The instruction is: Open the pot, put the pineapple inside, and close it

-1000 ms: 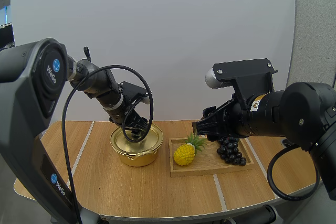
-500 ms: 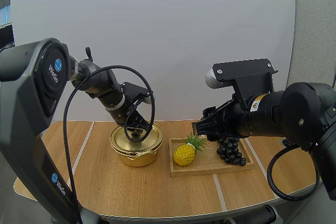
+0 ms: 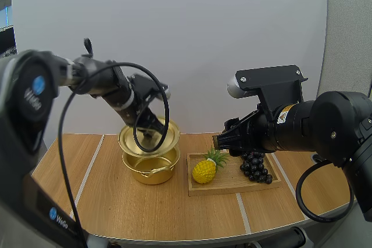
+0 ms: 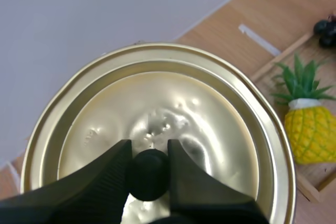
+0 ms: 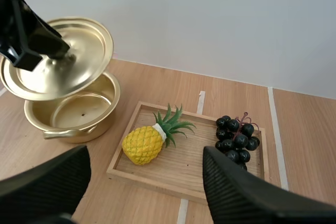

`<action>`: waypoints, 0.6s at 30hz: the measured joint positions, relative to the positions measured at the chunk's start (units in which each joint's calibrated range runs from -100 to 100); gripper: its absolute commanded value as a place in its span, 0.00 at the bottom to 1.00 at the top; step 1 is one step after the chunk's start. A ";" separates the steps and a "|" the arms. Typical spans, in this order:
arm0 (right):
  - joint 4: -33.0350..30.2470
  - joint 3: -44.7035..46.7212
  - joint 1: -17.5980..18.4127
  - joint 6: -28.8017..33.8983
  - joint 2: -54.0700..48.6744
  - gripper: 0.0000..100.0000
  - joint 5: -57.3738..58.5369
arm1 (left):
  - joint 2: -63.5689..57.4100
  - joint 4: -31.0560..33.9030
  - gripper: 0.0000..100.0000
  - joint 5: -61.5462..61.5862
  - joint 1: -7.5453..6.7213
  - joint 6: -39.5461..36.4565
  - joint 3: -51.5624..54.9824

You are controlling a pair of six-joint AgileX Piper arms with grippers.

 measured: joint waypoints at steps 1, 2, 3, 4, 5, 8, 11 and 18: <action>0.00 0.00 0.00 0.00 0.00 1.00 0.00 | -2.30 0.00 0.00 0.43 0.00 0.00 -1.09; 0.00 0.00 0.00 0.00 0.00 1.00 0.00 | -4.18 0.00 0.00 0.66 0.00 0.00 -2.03; 0.00 0.00 0.00 0.00 0.00 1.00 0.00 | -6.49 0.00 0.00 1.08 0.00 0.00 -3.21; 0.00 0.00 0.00 0.00 0.00 1.00 0.00 | -8.88 0.00 0.00 1.27 0.00 0.00 -4.45; 0.00 0.00 0.00 0.00 0.00 1.00 0.00 | -10.65 0.00 0.00 1.70 0.00 -0.11 -5.51; 0.00 0.00 0.00 0.00 0.00 1.00 0.00 | -15.27 0.00 0.00 2.26 0.00 -0.20 -8.85; 0.00 0.00 0.00 0.00 0.00 1.00 0.00 | -19.41 0.00 0.00 2.26 0.00 -0.60 -12.17; 0.00 0.00 0.00 0.00 0.00 1.00 0.00 | -27.01 0.36 0.00 -0.92 0.00 -3.95 -22.32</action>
